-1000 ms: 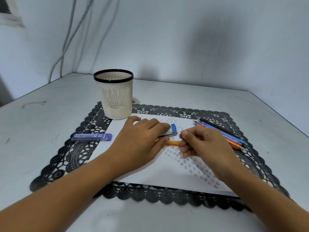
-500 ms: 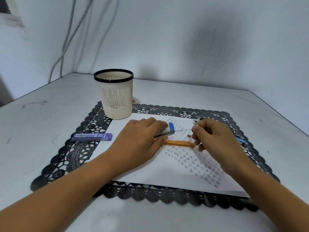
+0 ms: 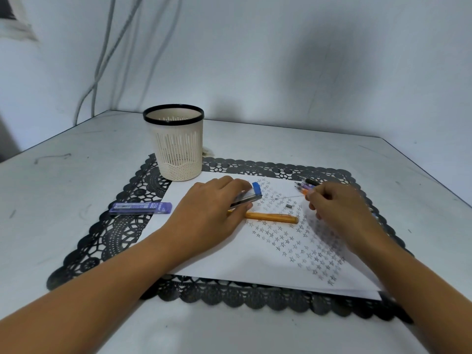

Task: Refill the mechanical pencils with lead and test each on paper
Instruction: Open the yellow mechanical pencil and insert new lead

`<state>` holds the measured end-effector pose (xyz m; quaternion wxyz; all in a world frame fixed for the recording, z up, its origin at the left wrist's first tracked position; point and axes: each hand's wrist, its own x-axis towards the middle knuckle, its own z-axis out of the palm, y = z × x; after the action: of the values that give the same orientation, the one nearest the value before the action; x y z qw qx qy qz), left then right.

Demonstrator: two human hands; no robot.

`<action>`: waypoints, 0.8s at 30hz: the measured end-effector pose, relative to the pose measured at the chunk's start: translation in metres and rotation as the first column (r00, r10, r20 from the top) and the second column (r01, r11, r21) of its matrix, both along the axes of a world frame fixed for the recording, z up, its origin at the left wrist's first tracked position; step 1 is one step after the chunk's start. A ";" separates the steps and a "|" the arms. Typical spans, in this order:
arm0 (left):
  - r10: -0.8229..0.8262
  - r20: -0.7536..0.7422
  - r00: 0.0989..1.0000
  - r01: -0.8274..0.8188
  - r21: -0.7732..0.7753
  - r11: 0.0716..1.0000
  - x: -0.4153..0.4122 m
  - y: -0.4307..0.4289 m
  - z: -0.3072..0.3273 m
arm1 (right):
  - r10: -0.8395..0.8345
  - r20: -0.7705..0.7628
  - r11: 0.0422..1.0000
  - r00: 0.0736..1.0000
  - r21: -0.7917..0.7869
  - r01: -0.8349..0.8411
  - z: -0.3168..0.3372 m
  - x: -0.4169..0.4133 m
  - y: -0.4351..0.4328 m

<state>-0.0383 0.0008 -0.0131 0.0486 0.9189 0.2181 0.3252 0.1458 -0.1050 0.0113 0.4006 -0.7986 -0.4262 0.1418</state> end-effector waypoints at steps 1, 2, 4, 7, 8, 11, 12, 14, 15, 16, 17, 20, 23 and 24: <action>-0.004 0.000 1.000 0.004 0.001 1.000 0.000 0.000 0.000 | 0.014 0.026 0.999 1.000 -0.044 -0.013 -0.001 0.000 0.000; -0.009 -0.001 1.000 0.009 0.004 1.000 0.000 0.000 0.000 | 0.030 0.049 0.996 0.998 -0.081 -0.026 -0.003 0.001 0.001; -0.013 -0.004 1.000 0.013 0.000 1.000 0.000 -0.001 0.001 | 0.060 0.075 0.990 0.995 -0.129 -0.050 -0.004 0.002 0.001; -0.013 -0.005 1.000 0.013 -0.008 1.000 0.000 -0.003 0.001 | 0.106 0.173 0.979 0.979 -0.191 -0.072 -0.006 0.003 0.001; -0.016 -0.005 1.000 0.016 -0.007 1.000 0.000 -0.004 0.002 | 0.121 0.219 0.975 0.968 -0.209 -0.075 -0.006 0.003 0.001; -0.029 -0.009 1.000 0.028 -0.015 0.999 0.000 -0.005 0.002 | 0.141 0.323 0.972 0.936 -0.227 -0.067 -0.008 0.004 0.002; -0.030 -0.010 1.000 0.029 -0.019 0.999 0.000 -0.005 0.002 | 0.145 0.339 0.971 0.929 -0.228 -0.068 -0.008 0.004 0.002; -0.030 -0.009 1.000 0.029 -0.017 0.999 0.000 -0.005 0.002 | 0.151 0.336 0.971 0.930 -0.226 -0.076 -0.009 0.005 0.002; -0.029 -0.010 1.000 0.029 -0.013 1.000 0.000 -0.006 0.001 | 0.152 0.330 0.972 0.932 -0.223 -0.079 -0.009 0.005 0.002; -0.028 -0.011 1.000 0.027 -0.008 1.000 0.000 -0.006 0.001 | 0.153 0.329 0.972 0.932 -0.219 -0.082 -0.009 0.005 0.002; -0.027 -0.012 1.000 0.027 -0.006 1.000 0.000 -0.006 0.001 | 0.154 0.329 0.973 0.932 -0.214 -0.085 -0.009 0.006 0.002; -0.038 -0.005 0.999 0.038 -0.024 0.999 0.001 -0.005 0.000 | 0.150 0.327 0.978 0.933 -0.190 -0.091 -0.009 0.008 0.003; -0.054 0.014 0.998 0.055 -0.056 0.997 0.001 -0.006 0.000 | 0.111 0.324 0.993 0.939 -0.073 -0.093 -0.005 0.003 0.002; -0.057 0.022 0.998 0.058 -0.068 0.996 0.001 -0.007 0.000 | 0.115 0.305 0.993 0.945 -0.012 -0.117 -0.002 0.000 0.001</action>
<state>-0.0370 -0.0066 -0.0127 0.0918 0.9193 0.2020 0.3249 0.1454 -0.1038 0.0092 0.3235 -0.7832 -0.5295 0.0387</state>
